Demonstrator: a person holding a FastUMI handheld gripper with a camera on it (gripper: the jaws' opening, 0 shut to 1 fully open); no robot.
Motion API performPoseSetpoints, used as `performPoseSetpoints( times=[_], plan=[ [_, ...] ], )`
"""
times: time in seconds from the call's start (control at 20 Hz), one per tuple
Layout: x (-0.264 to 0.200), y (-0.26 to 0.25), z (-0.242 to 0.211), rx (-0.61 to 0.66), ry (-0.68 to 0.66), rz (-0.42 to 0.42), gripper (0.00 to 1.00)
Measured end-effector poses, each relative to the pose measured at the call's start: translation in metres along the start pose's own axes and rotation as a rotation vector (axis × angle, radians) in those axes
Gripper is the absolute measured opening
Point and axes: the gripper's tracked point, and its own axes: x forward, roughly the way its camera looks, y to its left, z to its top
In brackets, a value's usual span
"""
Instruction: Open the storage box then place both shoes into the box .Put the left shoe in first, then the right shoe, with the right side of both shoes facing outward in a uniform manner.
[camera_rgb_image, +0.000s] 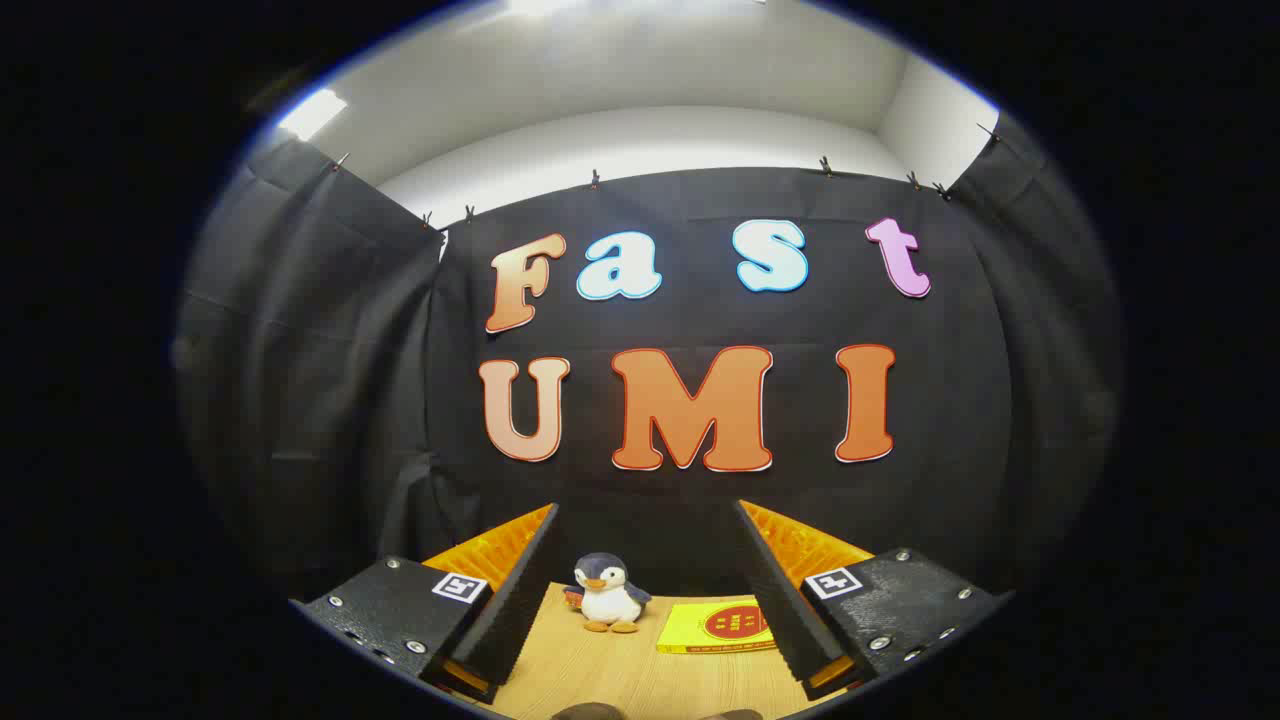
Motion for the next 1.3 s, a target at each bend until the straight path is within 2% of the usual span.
performPoseSetpoints(
  times=[0.5,0.75,1.0,1.2,1.3],
  plan=[
    [-0.006,0.004,-0.005,-0.066,0.030,0.023,0.99],
    [-0.008,0.002,-0.011,-0.092,0.055,0.002,0.99],
    [-0.015,0.032,-0.052,0.019,0.175,0.093,0.99],
    [-0.027,0.073,-0.108,0.178,0.358,0.215,1.00],
    [-0.033,0.089,-0.134,0.214,0.450,0.261,0.99]
  ],
)
